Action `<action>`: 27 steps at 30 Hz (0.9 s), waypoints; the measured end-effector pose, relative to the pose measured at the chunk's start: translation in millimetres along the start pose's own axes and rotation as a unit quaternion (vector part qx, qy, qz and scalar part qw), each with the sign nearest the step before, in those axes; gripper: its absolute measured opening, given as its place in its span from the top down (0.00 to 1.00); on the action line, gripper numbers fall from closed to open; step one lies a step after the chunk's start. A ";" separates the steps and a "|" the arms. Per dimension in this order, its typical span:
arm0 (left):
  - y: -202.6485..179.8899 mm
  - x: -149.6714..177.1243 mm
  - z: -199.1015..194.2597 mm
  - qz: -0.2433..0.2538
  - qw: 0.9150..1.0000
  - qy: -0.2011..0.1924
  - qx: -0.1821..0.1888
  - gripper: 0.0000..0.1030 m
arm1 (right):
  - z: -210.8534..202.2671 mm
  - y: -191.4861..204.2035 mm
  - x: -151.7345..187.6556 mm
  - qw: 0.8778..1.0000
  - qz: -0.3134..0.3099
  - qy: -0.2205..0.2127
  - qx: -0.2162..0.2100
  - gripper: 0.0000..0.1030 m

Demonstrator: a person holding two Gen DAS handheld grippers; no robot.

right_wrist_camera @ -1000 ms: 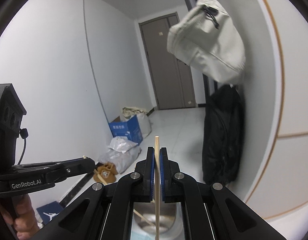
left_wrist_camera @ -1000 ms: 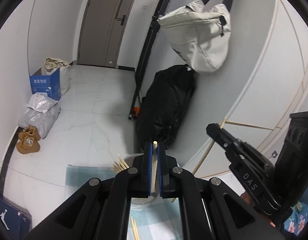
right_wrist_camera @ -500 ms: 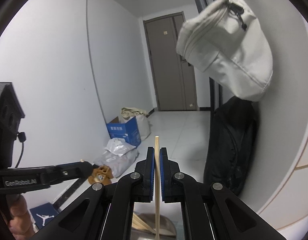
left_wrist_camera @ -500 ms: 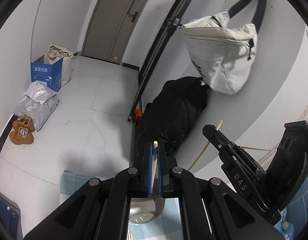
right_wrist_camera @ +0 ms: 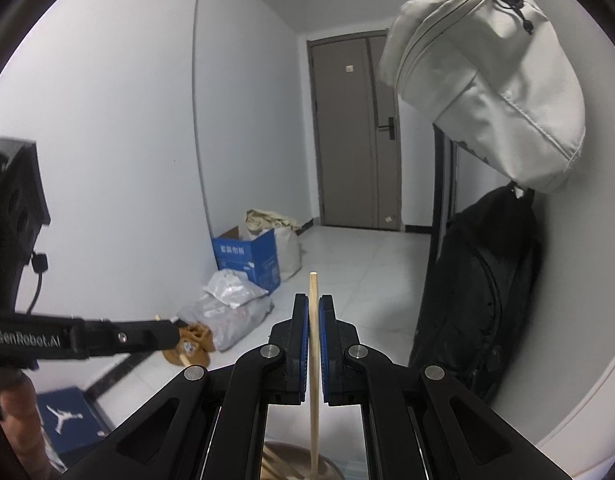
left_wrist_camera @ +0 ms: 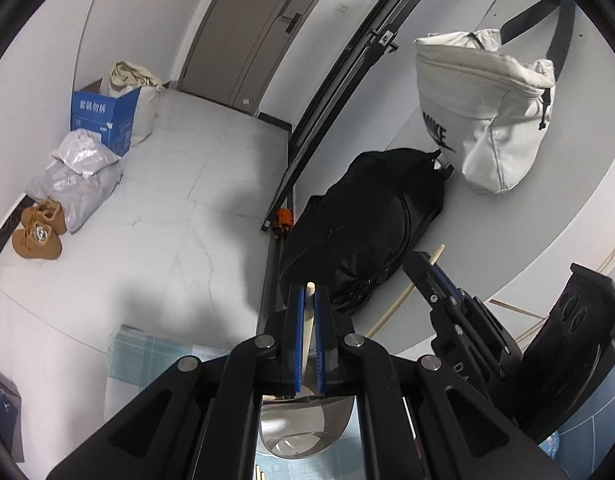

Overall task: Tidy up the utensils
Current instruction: 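Open both tools to drop the chopsticks into the holder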

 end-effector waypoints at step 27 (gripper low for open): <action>4.7 22.8 17.6 0.021 0.998 0.065 -0.014 0.99 | 26.5 -5.5 54.8 0.986 0.060 0.128 -0.086 0.90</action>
Point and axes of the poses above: each gripper's, at about its wrist camera, not at the fingertips, and z roughly the way its jaws point, y to its left, x to its underside, the point moved 2 cm from there along z, roughly the way its jaws point, and after that the axes turned 11 degrees about -z, right-handed, at the moved point
